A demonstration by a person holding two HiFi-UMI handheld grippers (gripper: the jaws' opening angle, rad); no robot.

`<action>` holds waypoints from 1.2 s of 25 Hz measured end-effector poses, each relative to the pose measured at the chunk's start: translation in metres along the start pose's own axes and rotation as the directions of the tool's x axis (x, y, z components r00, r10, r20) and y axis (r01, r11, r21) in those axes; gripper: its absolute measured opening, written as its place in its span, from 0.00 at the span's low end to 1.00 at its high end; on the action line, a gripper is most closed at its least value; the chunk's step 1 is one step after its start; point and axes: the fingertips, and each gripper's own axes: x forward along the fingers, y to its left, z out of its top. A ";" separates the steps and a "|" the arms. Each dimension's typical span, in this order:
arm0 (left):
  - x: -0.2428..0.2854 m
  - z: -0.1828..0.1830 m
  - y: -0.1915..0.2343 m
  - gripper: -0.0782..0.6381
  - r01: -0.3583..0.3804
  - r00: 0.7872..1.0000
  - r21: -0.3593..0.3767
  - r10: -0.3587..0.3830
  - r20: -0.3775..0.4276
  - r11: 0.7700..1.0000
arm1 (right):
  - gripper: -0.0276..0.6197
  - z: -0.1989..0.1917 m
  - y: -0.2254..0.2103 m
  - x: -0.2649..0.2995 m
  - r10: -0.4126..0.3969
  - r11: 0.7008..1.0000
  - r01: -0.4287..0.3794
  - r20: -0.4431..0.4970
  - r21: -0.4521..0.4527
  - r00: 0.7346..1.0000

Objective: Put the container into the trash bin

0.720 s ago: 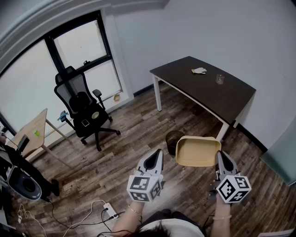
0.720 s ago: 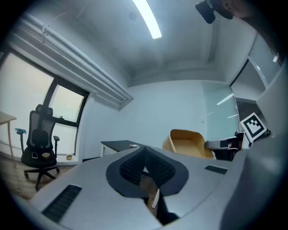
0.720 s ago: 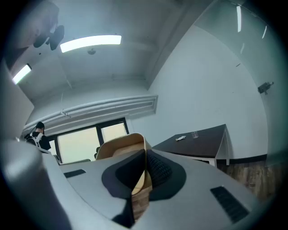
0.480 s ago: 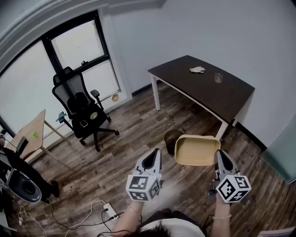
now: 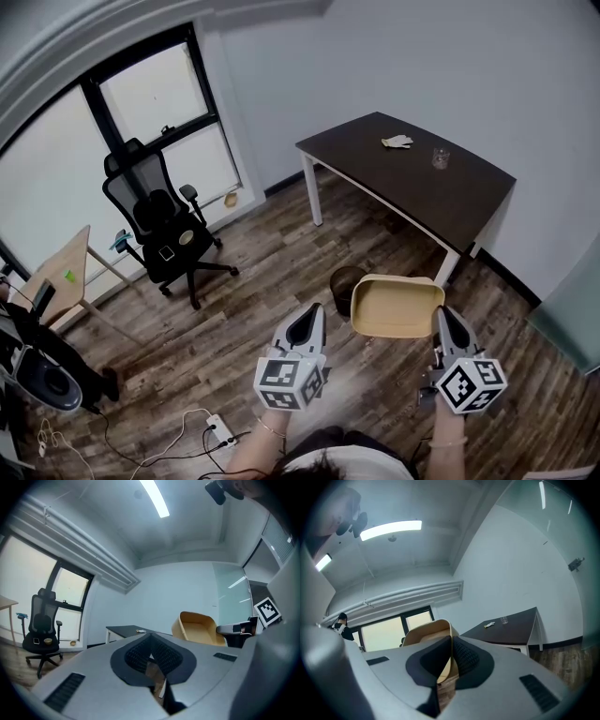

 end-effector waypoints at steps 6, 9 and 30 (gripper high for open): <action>0.021 -0.009 -0.014 0.13 -0.020 1.000 -0.022 0.020 0.001 1.000 | 0.08 0.001 -0.026 0.016 0.027 1.000 -0.027 -0.014 0.012 1.000; 0.034 -0.012 -0.020 0.13 -0.020 1.000 -0.026 0.020 -0.002 0.999 | 0.08 0.002 -0.039 0.026 0.035 0.999 -0.034 -0.021 0.013 0.999; 0.173 0.018 0.071 0.14 0.016 1.000 0.001 -0.016 -0.003 1.000 | 0.08 0.004 -0.057 0.201 0.034 0.997 -0.032 -0.031 0.070 0.999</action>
